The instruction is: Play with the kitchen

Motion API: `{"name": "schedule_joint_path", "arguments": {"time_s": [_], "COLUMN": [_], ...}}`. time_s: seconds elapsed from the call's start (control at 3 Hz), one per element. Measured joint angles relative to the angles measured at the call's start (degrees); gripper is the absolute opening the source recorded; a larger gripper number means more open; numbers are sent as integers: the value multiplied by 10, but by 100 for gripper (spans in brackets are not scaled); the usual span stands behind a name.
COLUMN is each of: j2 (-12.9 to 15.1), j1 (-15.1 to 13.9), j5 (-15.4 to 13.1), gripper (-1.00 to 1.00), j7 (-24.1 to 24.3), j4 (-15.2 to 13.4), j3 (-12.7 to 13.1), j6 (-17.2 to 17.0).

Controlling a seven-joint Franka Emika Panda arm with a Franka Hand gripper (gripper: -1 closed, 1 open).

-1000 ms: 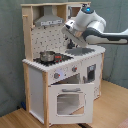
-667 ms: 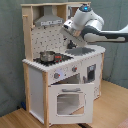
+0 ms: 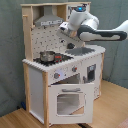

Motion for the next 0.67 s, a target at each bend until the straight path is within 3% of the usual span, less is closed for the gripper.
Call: {"name": "schedule_joint_path", "arguments": {"time_s": [0.67], "j2": [12], "j1": [-83], "j5": [1], "gripper": [100], "j7": [-65], "j4": [40], "j3": [79], "j6": [-7]}}
